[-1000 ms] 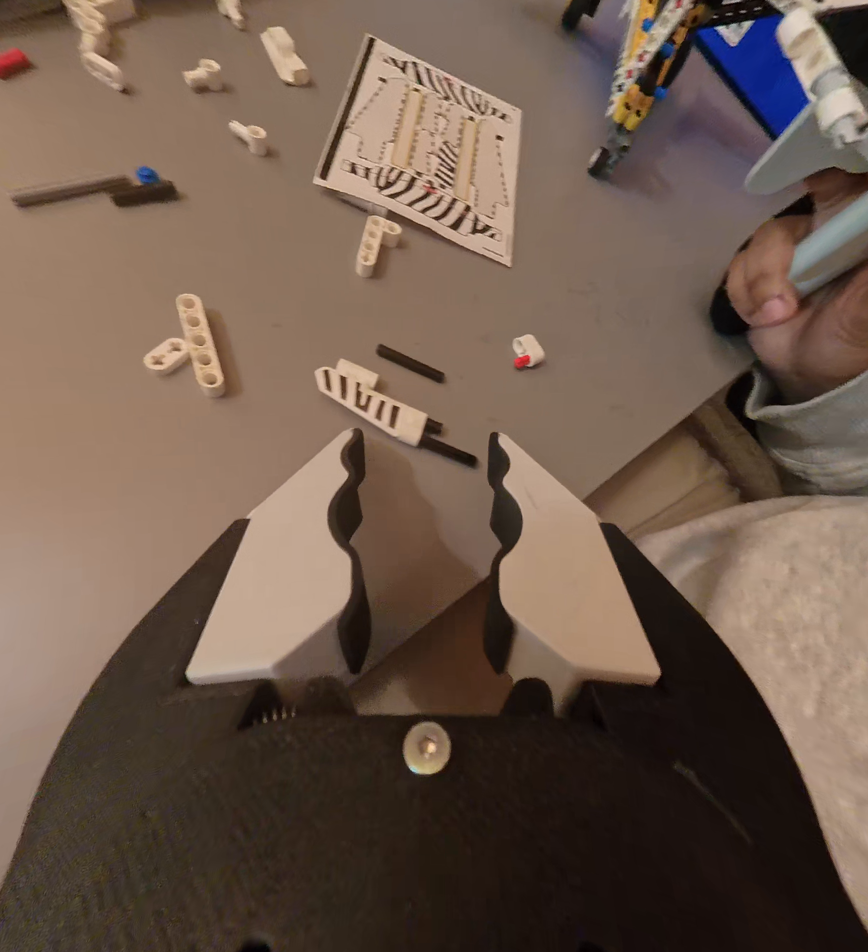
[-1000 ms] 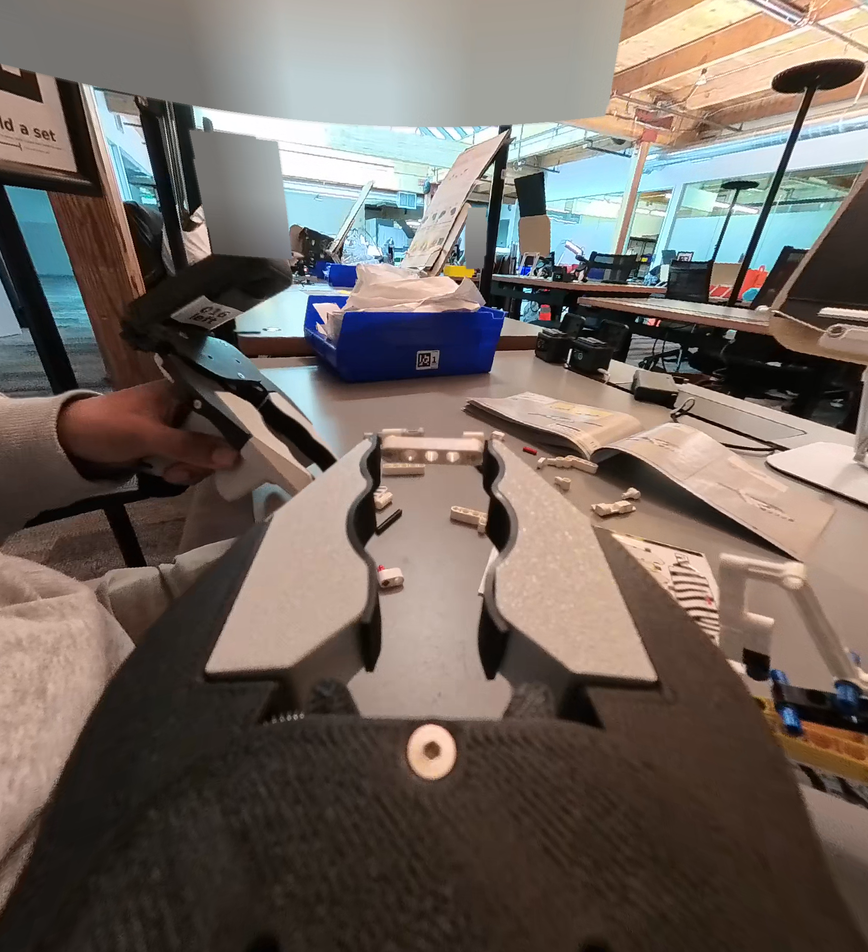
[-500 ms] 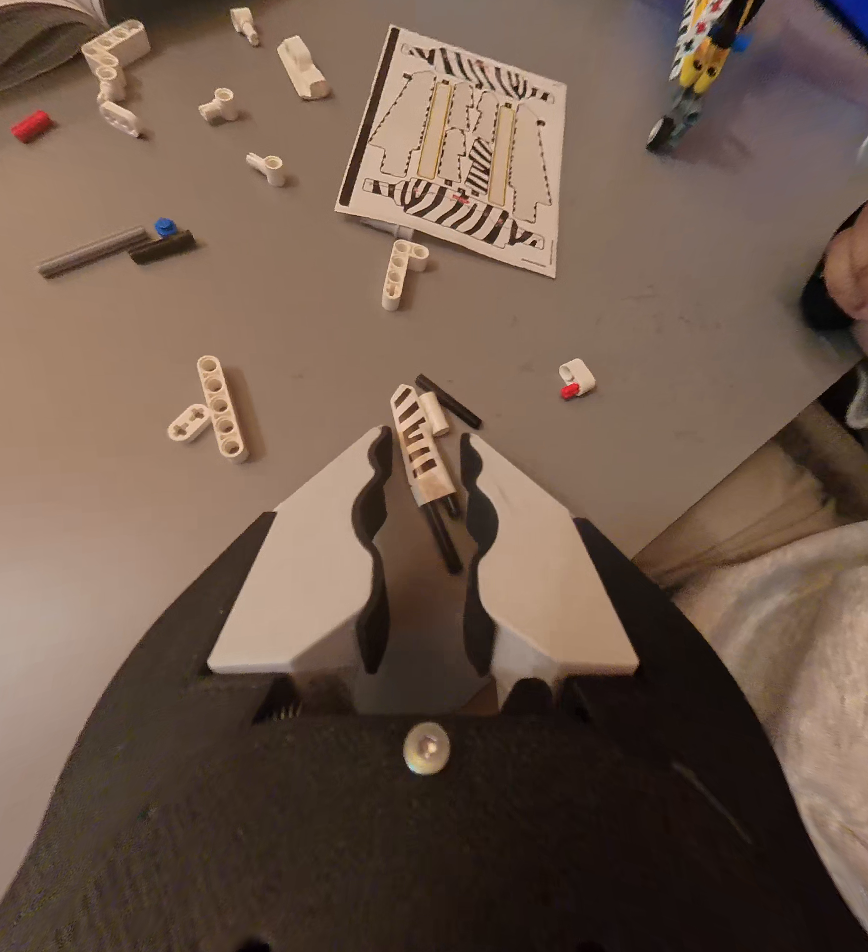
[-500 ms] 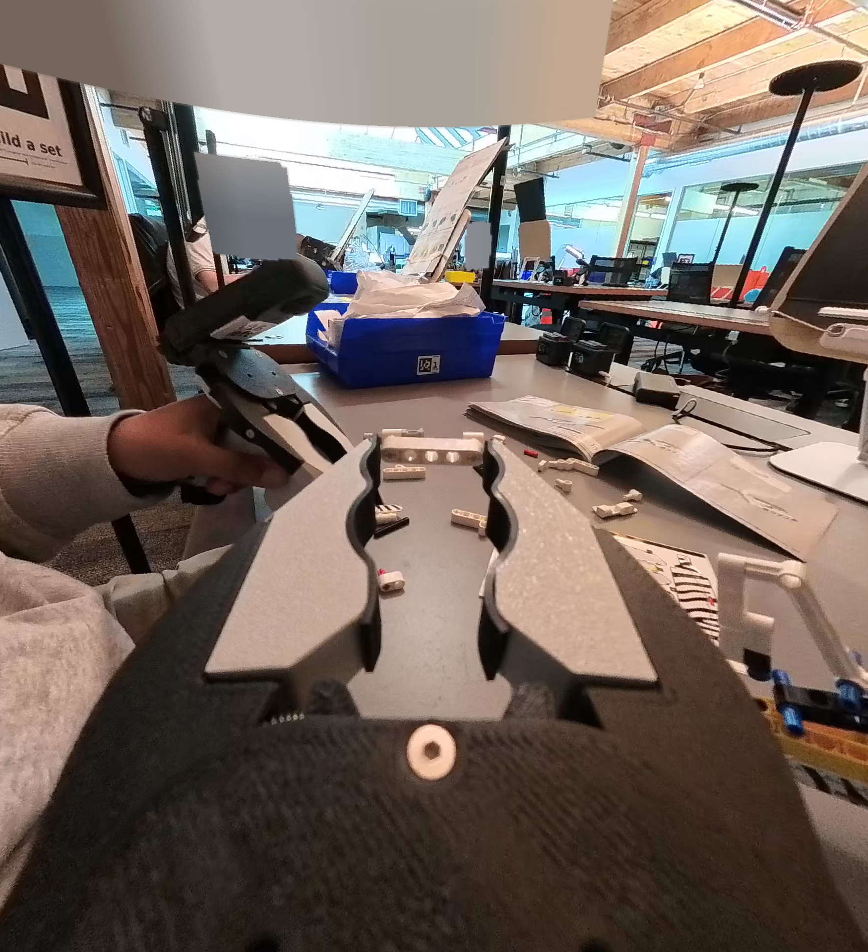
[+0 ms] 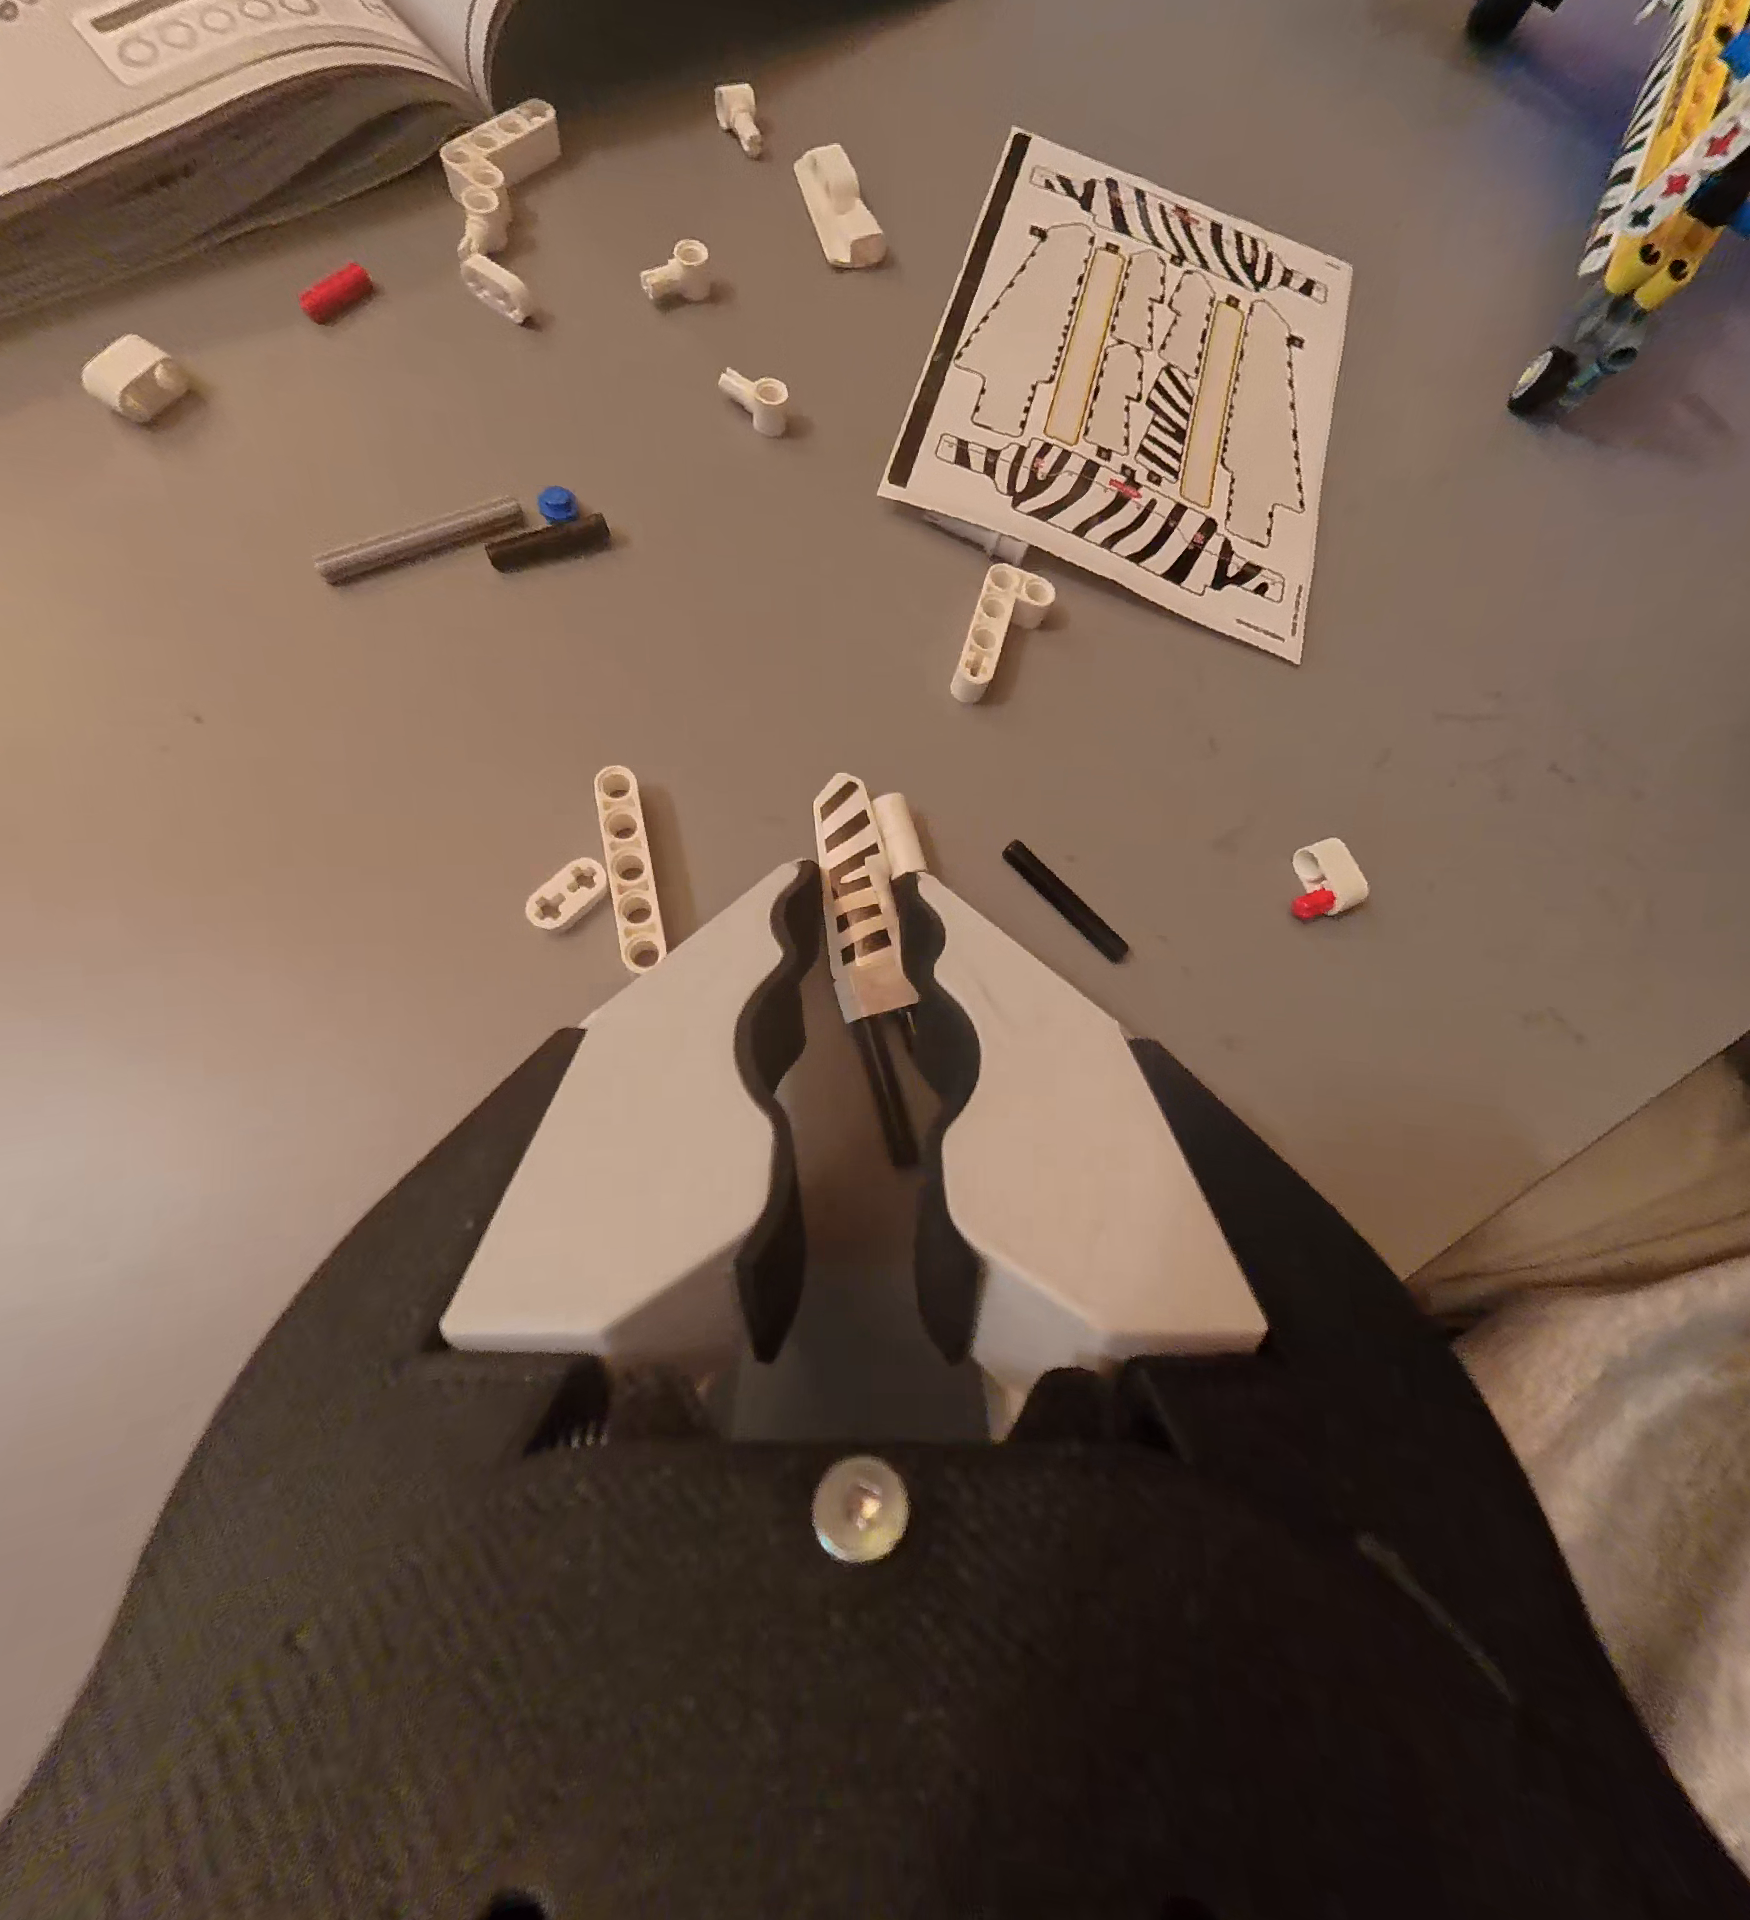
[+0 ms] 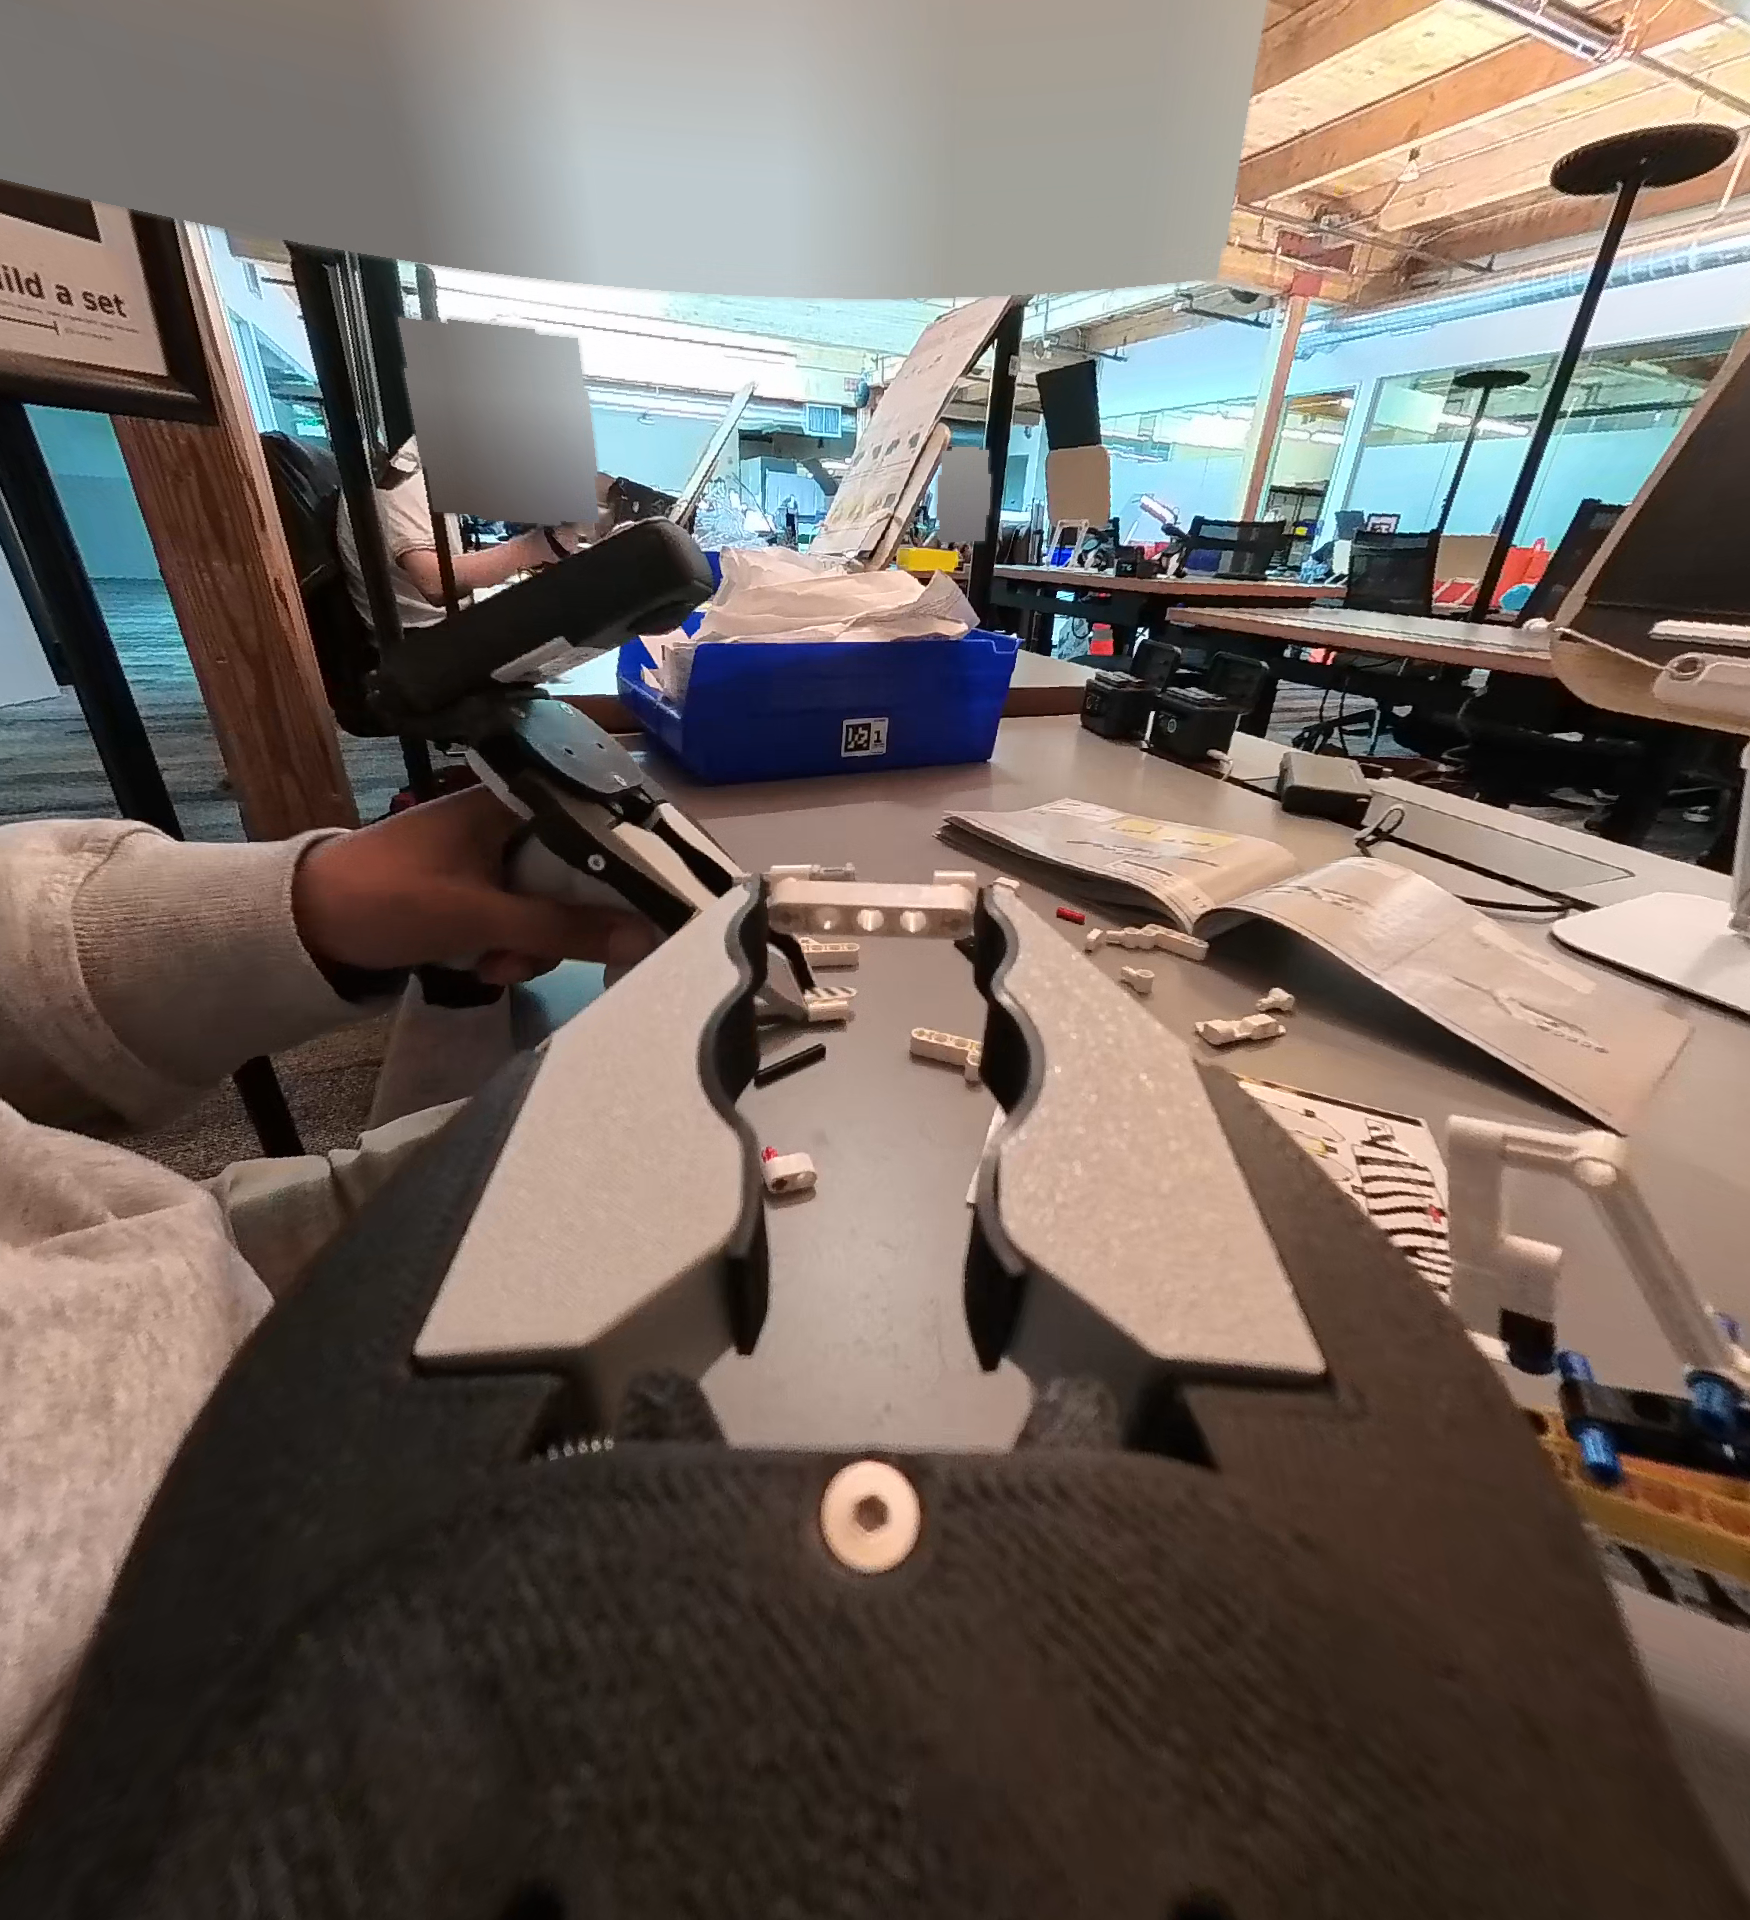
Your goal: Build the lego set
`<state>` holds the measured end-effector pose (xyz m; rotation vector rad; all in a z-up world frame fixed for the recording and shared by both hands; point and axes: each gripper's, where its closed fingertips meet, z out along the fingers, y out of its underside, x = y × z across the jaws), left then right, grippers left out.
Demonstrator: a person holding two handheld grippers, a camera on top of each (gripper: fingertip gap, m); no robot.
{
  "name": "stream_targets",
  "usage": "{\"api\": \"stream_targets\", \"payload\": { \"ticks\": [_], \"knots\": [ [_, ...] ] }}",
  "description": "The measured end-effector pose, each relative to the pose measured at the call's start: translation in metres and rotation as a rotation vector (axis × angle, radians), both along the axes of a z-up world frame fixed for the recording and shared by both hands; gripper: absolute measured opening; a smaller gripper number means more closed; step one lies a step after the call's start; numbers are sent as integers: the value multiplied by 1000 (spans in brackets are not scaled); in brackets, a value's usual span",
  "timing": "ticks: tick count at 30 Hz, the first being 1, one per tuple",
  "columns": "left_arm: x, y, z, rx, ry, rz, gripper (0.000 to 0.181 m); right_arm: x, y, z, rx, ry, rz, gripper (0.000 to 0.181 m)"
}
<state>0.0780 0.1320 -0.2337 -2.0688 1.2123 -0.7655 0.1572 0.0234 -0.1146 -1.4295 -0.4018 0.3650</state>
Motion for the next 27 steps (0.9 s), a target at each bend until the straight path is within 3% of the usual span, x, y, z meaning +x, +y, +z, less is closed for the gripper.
{"api": "stream_targets", "payload": {
  "ticks": [3,7,13,19,24,27],
  "knots": [
    [0,-3,6,-69,-59,-1,27,0,0,0,2,-1,0,39],
    [0,-8,35,-164,-258,-37,32,0,0,0,1,1,0,39],
    [13,-41,50,-154,-353,-227,32,0,1,0,-1,0,-3,39],
    [36,-81,27,-132,-204,-379,35,0,1,0,-4,3,-5,39],
    [40,-80,0,14,3,-380,36,1,2,0,-4,4,-13,39],
    [43,-85,0,31,1,-400,31,3,3,-1,-9,6,-23,39]
  ]
}}
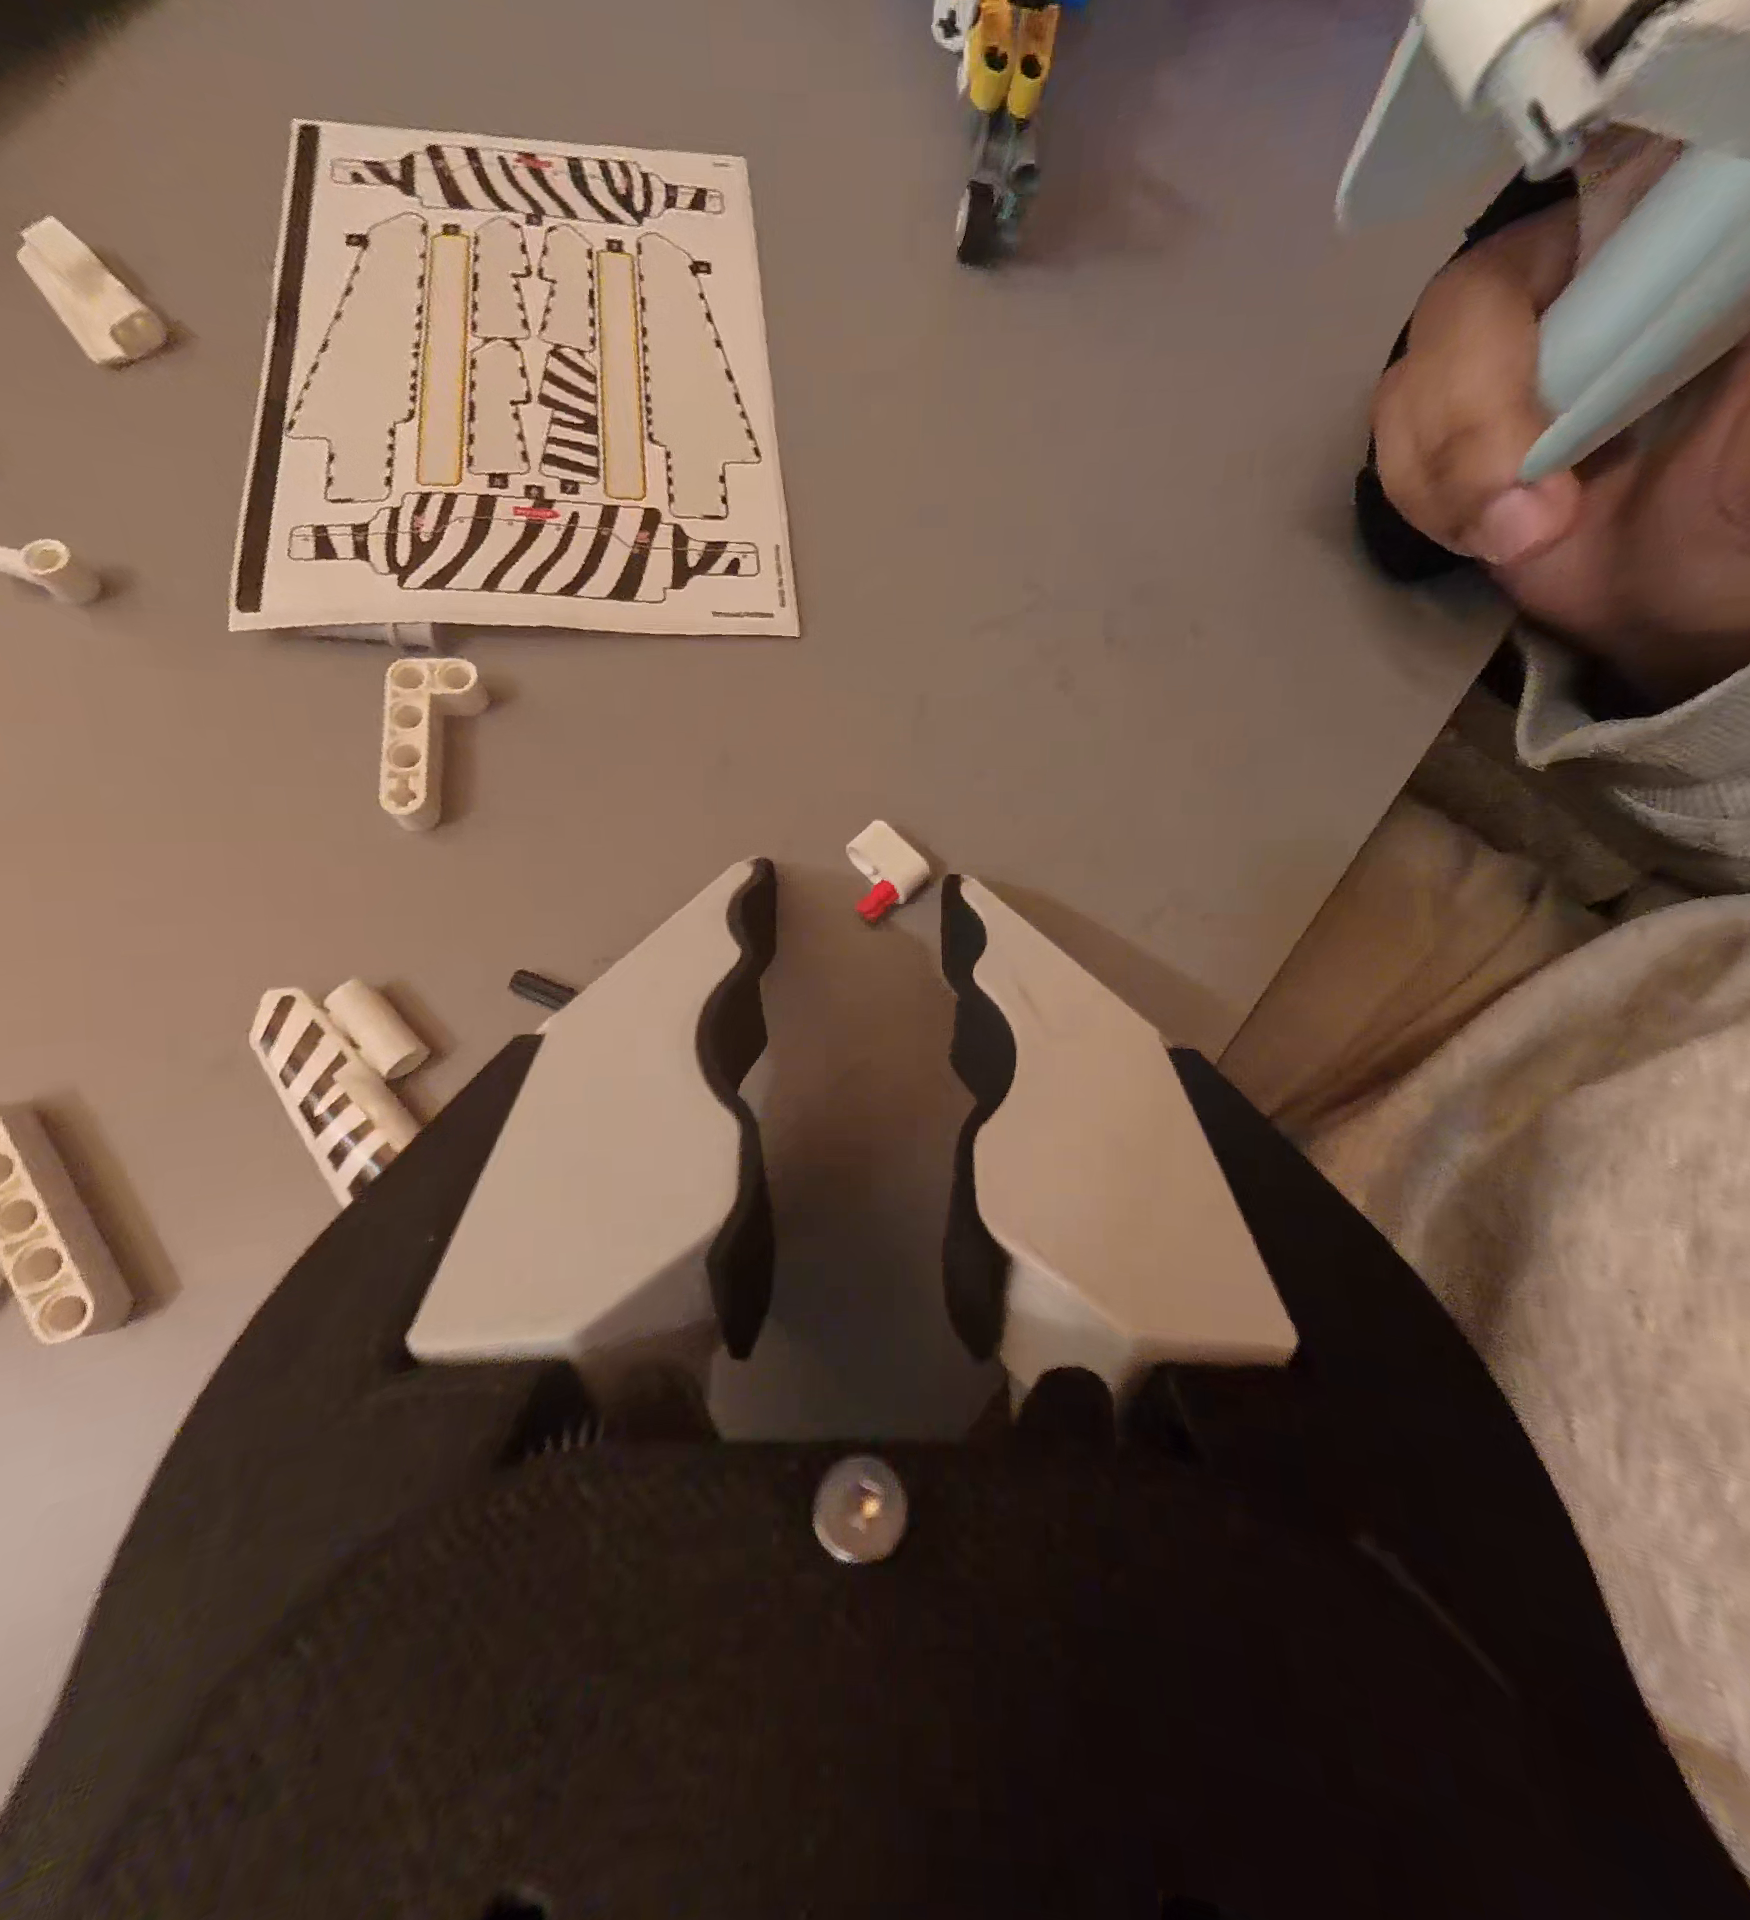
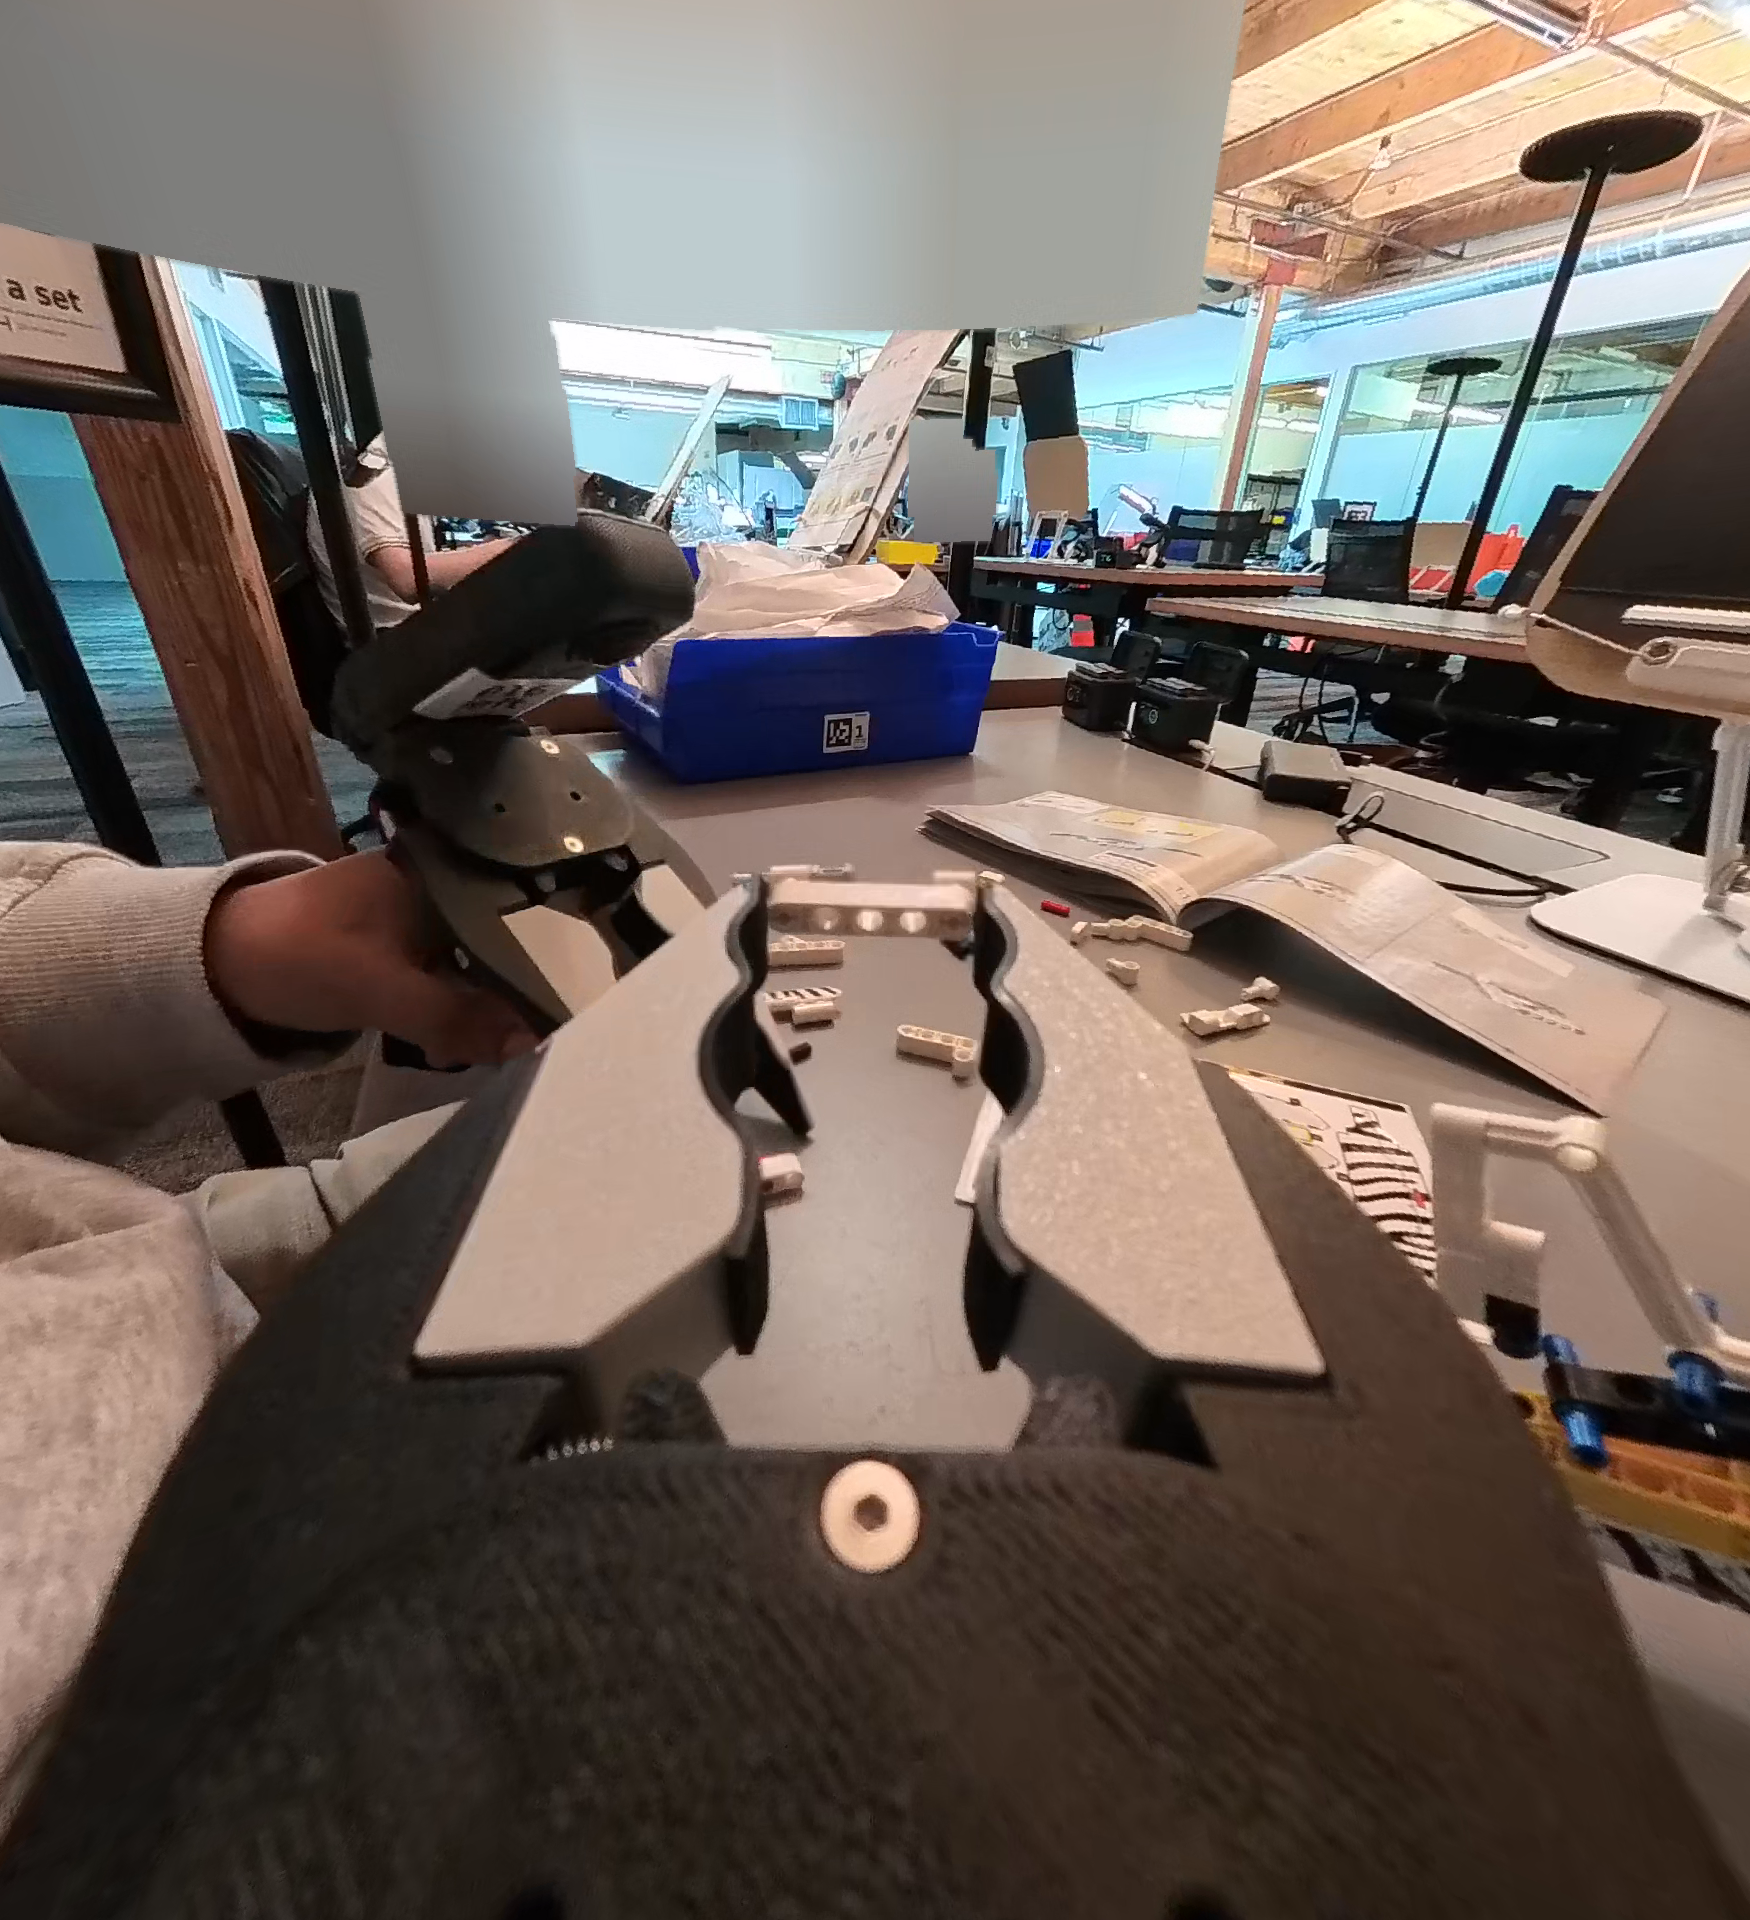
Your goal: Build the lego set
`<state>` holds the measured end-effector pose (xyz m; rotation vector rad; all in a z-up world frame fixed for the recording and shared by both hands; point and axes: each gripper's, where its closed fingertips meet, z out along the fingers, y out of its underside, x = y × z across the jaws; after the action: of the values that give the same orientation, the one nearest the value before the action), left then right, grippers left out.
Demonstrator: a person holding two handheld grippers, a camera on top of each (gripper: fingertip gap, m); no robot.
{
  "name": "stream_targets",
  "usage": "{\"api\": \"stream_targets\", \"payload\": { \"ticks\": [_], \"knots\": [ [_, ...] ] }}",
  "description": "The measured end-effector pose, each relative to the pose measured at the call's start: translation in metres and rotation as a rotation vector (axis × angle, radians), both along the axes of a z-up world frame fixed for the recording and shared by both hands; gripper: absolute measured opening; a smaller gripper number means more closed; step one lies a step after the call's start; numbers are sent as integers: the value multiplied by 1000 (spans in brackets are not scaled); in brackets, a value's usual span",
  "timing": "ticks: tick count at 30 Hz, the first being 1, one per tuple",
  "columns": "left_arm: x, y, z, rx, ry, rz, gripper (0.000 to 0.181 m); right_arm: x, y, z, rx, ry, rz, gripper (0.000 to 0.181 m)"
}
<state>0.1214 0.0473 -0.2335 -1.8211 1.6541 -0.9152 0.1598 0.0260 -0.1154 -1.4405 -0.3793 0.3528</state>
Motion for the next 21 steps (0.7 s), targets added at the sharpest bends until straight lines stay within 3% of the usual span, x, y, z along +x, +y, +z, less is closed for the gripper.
{"api": "stream_targets", "payload": {
  "ticks": [5,8,13,21],
  "knots": [
    [2,-8,-1,6,1,-40,10,2,5,-5,-29,-23,-42,39],
    [2,-10,0,2,-4,-46,9,0,9,-9,-47,-60,-67,39],
    [-3,-13,0,-33,-1,-88,9,-1,11,-13,-70,-78,-69,39],
    [-1,-14,3,-41,-26,-69,27,-2,11,-13,-69,-76,-59,39]
  ]
}}
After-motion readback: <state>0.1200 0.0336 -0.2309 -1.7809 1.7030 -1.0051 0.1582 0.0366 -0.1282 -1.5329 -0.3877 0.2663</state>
